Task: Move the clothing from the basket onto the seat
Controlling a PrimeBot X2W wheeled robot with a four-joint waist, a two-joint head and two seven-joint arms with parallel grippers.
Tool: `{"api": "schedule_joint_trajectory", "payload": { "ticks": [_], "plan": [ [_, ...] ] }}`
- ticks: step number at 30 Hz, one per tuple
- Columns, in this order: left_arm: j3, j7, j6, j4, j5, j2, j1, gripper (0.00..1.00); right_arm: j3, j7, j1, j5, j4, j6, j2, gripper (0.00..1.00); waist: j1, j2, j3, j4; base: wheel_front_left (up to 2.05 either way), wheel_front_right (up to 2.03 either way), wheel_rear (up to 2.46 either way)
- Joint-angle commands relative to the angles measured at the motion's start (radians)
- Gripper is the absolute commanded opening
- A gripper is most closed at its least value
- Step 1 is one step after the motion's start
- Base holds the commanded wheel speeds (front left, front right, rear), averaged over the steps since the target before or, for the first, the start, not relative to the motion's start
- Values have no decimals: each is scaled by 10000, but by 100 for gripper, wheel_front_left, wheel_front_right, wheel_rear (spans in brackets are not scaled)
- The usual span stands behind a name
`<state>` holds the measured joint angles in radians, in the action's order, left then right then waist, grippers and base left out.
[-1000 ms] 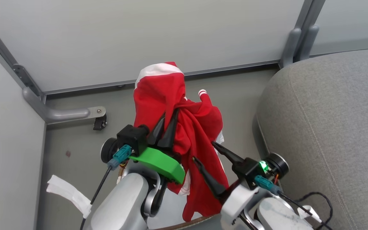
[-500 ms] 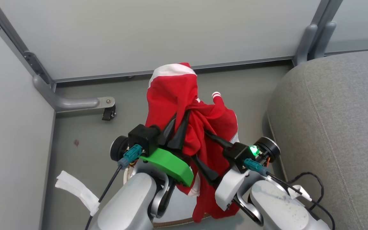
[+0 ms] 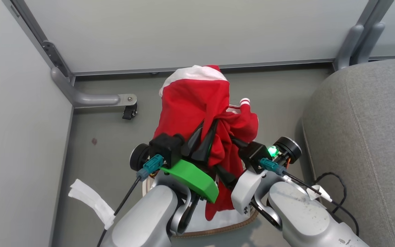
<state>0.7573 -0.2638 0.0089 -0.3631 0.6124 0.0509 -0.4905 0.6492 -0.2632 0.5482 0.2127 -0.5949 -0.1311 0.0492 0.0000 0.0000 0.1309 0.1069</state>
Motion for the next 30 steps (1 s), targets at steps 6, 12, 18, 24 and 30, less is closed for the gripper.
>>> {"api": "schedule_joint_trajectory", "payload": {
  "ticks": [6,12,18,24,30],
  "plan": [
    [41,-13,77,76,137,5,-280,0,138,-22,141,530,-358,7,39,0,0,0,70,149,0,0,0],
    [-199,-16,145,-18,80,2,-339,0,-68,-13,-204,445,-684,7,47,0,0,0,96,85,0,0,0],
    [-463,-39,101,-68,-17,3,-328,0,-256,-10,-459,284,-753,7,65,0,0,0,115,-56,0,0,0],
    [-629,-48,80,-125,-109,8,-260,0,-357,-10,-624,216,-651,7,64,0,0,0,101,-133,0,0,0],
    [-705,-50,38,-161,-173,8,-209,0,-412,-8,-651,209,-666,7,65,0,0,0,86,-128,0,0,0]
  ]
}}
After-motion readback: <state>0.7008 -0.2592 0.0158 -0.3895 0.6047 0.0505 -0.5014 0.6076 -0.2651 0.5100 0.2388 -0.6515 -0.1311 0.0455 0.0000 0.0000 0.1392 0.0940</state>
